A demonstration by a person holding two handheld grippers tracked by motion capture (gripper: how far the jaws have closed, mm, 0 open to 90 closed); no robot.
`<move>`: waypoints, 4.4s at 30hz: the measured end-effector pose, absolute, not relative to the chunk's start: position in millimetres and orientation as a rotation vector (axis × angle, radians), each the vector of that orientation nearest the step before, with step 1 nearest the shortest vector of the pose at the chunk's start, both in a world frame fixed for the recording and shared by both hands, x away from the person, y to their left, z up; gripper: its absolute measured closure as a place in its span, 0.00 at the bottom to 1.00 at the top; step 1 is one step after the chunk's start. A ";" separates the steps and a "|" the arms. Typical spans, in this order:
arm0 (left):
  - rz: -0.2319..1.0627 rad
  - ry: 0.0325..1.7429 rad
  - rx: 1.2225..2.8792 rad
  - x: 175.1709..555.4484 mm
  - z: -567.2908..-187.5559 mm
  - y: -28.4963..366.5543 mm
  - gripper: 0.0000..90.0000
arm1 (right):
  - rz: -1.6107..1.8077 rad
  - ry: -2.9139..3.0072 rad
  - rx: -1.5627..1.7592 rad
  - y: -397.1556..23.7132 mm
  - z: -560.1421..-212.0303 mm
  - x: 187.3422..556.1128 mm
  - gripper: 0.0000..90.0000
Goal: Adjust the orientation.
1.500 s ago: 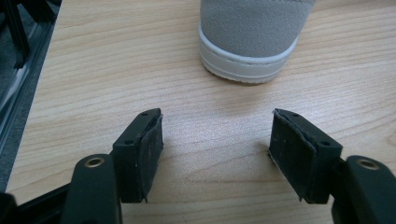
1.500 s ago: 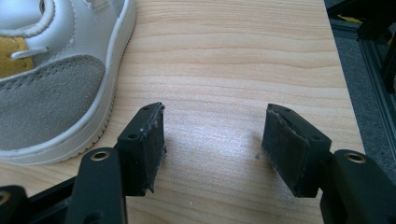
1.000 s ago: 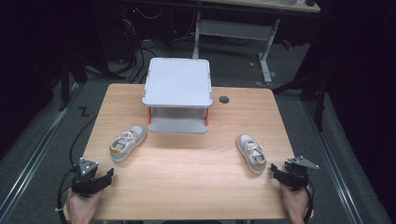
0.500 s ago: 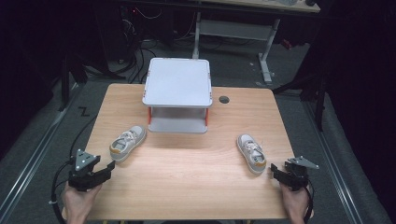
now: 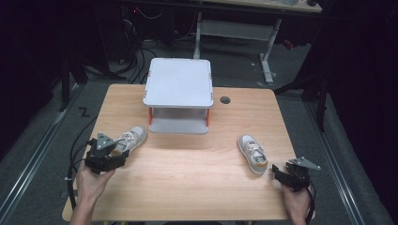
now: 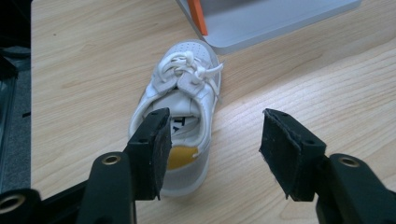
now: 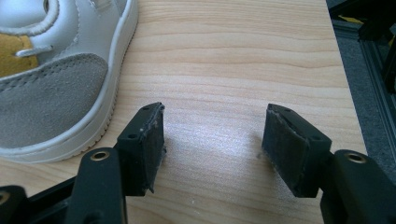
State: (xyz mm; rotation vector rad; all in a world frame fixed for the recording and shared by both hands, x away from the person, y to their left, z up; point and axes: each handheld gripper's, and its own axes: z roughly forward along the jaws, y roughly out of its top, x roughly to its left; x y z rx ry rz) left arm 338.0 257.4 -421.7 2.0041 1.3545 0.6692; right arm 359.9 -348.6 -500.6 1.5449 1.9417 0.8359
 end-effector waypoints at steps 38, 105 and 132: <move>0.527 1.449 2.087 381.7 -448.0 251.9 0.95 | 0.846 1.968 1.525 -347.4 -500.5 359.3 0.42; 0.388 1.295 2.200 395.2 -429.3 56.9 0.94 | 0.848 1.974 1.519 -347.2 -500.6 359.6 0.41; 0.184 1.247 2.144 403.1 -437.9 30.2 0.83 | 0.847 1.973 1.523 -346.9 -500.5 359.6 0.41</move>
